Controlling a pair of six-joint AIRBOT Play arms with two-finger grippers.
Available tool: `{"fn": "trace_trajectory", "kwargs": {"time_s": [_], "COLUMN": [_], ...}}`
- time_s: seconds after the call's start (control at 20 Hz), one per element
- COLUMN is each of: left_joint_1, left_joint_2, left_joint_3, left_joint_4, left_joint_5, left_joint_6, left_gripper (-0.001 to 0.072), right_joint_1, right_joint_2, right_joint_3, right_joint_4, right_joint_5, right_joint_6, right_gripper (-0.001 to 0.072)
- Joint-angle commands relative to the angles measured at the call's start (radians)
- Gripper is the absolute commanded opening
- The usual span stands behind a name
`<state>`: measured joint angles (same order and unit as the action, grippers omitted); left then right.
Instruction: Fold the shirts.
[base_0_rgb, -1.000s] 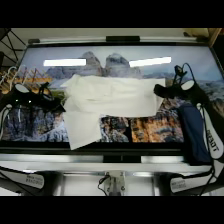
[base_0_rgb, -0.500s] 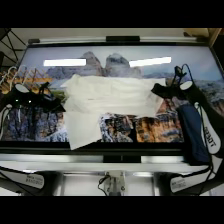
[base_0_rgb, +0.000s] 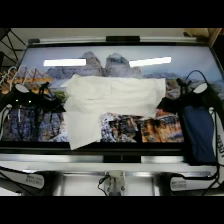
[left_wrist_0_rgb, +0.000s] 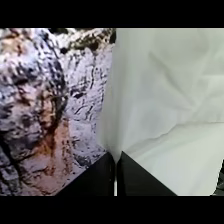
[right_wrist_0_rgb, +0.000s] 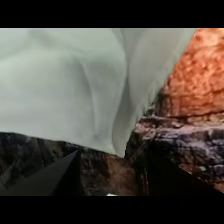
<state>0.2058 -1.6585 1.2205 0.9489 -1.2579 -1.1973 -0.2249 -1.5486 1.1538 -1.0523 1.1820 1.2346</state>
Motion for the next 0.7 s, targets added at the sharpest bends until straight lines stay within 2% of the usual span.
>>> {"fn": "trace_trajectory", "kwargs": {"time_s": [0.0,0.25,0.3,0.35,0.4,0.45,0.55,0.6,0.65], "left_joint_1": [0.000,0.000,0.000,0.000,0.000,0.000,0.000,0.000,0.000], "left_joint_2": [0.001,0.001,0.001,0.001,0.001,0.001,0.001,0.001,0.001], "left_joint_3": [0.001,0.001,0.001,0.001,0.001,0.001,0.001,0.001,0.001], "left_joint_4": [0.000,0.000,0.000,0.000,0.000,0.000,0.000,0.000,0.000], "left_joint_5": [-0.003,-0.008,-0.010,-0.015,-0.019,-0.023,-0.026,-0.027,-0.027], "left_joint_6": [0.000,0.000,0.000,0.000,0.000,0.000,0.000,0.000,0.000], "left_gripper": [0.0031,0.0031,0.0031,0.0031,0.0031,0.0031,0.0031,0.0031,0.0031], "right_joint_1": [0.024,0.101,0.111,0.116,0.116,0.116,0.116,0.116,0.116], "right_joint_2": [0.005,-0.046,-0.060,-0.070,-0.073,-0.073,-0.072,-0.072,-0.066], "right_joint_3": [-0.090,-0.092,-0.092,-0.092,-0.092,-0.092,-0.091,-0.091,-0.091], "right_joint_4": [0.005,0.003,0.003,0.003,0.006,0.004,0.018,0.031,0.043], "right_joint_5": [-0.004,-0.125,-0.140,-0.159,-0.177,-0.196,-0.203,-0.203,-0.203], "right_joint_6": [-0.047,-0.046,-0.039,-0.031,-0.018,-0.002,0.002,0.001,-0.005], "right_gripper": [0.0521,0.0519,0.0482,0.0480,0.0406,0.0228,0.0086,0.0047,0.0046]}}
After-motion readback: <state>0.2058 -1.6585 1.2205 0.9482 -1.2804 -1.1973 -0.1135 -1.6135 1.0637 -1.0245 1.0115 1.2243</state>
